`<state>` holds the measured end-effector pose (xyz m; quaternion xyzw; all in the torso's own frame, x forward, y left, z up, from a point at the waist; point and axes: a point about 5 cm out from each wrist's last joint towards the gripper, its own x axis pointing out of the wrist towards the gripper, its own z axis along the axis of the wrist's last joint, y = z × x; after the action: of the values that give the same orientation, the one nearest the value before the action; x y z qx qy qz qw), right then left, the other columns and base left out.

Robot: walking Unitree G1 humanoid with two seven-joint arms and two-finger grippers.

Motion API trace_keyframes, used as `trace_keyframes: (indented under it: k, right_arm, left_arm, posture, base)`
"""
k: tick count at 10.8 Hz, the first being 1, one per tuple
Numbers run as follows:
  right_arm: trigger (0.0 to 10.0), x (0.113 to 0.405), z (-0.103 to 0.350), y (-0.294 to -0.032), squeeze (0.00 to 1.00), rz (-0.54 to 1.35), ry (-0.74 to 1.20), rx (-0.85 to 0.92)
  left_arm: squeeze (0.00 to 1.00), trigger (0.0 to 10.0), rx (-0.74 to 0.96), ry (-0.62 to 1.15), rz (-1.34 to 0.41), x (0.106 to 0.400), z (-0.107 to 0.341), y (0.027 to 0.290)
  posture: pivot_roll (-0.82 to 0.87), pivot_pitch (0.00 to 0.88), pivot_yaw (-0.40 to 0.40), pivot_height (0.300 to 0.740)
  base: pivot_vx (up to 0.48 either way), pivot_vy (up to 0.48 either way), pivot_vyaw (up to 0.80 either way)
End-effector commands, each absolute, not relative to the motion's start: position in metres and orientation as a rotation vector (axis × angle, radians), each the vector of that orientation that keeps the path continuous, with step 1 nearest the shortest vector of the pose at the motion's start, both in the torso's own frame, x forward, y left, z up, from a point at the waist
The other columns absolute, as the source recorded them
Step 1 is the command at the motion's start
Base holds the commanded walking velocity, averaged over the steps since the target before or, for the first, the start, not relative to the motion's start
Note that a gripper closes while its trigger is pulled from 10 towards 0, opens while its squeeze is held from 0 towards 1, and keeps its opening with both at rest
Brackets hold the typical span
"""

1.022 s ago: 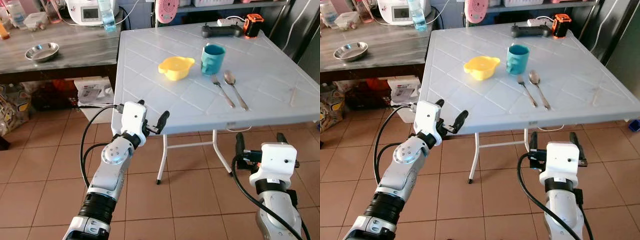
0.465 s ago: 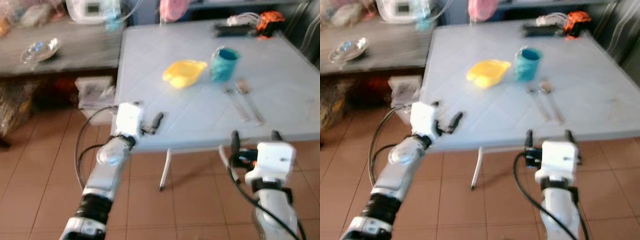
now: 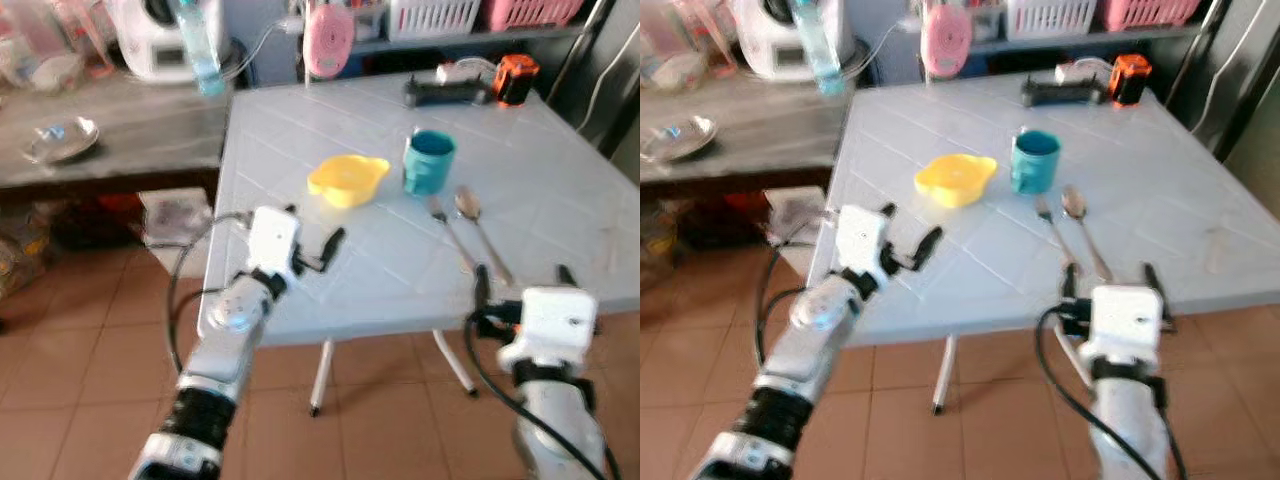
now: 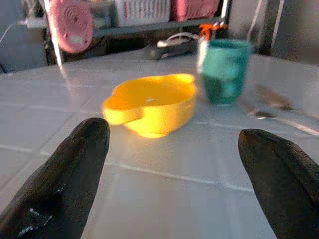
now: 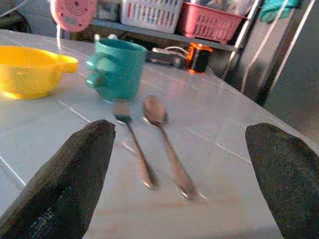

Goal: Setting the table

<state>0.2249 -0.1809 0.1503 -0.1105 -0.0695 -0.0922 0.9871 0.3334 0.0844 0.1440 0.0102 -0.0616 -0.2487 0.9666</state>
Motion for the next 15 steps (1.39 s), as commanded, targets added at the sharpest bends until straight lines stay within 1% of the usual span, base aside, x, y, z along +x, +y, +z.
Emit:
trace_keyframes:
  k: [1, 5, 6, 8, 10, 11, 12, 14, 15]
  right_arm:
    - [10.0, 0.224, 0.152, -0.184, 0.00, -0.194, -0.144, -0.235]
    - [10.0, 0.224, 0.152, -0.184, 0.00, -0.194, -0.144, -0.235]
    - [10.0, 0.224, 0.152, -0.183, 0.00, -0.194, -0.143, -0.234]
    - [10.0, 0.224, 0.151, -0.183, 0.00, -0.195, -0.142, -0.233]
    - [10.0, 0.222, 0.150, -0.183, 0.00, -0.200, -0.136, -0.234]
    - [10.0, 0.223, 0.150, -0.183, 0.00, -0.198, -0.136, -0.239]
    - [10.0, 0.222, 0.152, -0.183, 0.00, -0.198, -0.144, -0.251]
    - [10.0, 0.219, 0.153, -0.184, 0.00, -0.211, -0.143, -0.257]
    - [10.0, 0.218, 0.154, -0.183, 0.00, -0.209, -0.146, -0.255]
  left_arm:
    - [0.00, 10.0, 0.021, -0.130, -0.506, 0.334, 0.146, 0.083]
    - [0.00, 10.0, 0.016, -0.125, -0.513, 0.333, 0.144, 0.082]
    - [0.00, 10.0, -0.017, -0.129, -0.515, 0.333, 0.146, 0.082]
    - [0.00, 10.0, 0.001, -0.156, -0.509, 0.337, 0.154, 0.080]
    - [0.00, 10.0, -0.026, -0.179, -0.458, 0.360, 0.177, 0.078]
    - [0.00, 10.0, -0.038, -0.173, -0.450, 0.364, 0.181, 0.076]
    - [0.00, 10.0, -0.049, -0.181, -0.450, 0.372, 0.190, 0.071]
    - [0.00, 10.0, -0.062, -0.128, -0.451, 0.386, 0.200, 0.059]
    - [0.00, 10.0, -0.073, -0.100, -0.488, 0.388, 0.202, 0.050]
  posture:
    - [-0.09, 0.119, 0.052, 0.740]
    - [-0.09, 0.118, 0.053, 0.740]
    - [-0.09, 0.122, 0.052, 0.740]
    - [-0.09, 0.122, 0.054, 0.740]
    - [-0.10, 0.123, 0.059, 0.740]
    - [-0.10, 0.122, 0.061, 0.740]
    - [-0.11, 0.119, 0.069, 0.740]
    - [-0.12, 0.117, 0.084, 0.740]
    - [-0.13, 0.119, 0.091, 0.740]
  base:
    - [0.315, 0.000, 0.00]
    - [0.349, 0.000, 0.00]
    - [0.000, 0.000, 0.00]
    - [0.000, 0.000, 0.00]
    - [0.000, 0.000, 0.00]
    - [0.000, 0.000, 0.00]
    - [0.000, 0.000, 0.00]
    - [0.000, 0.000, 0.00]
    - [0.000, 0.000, 0.00]
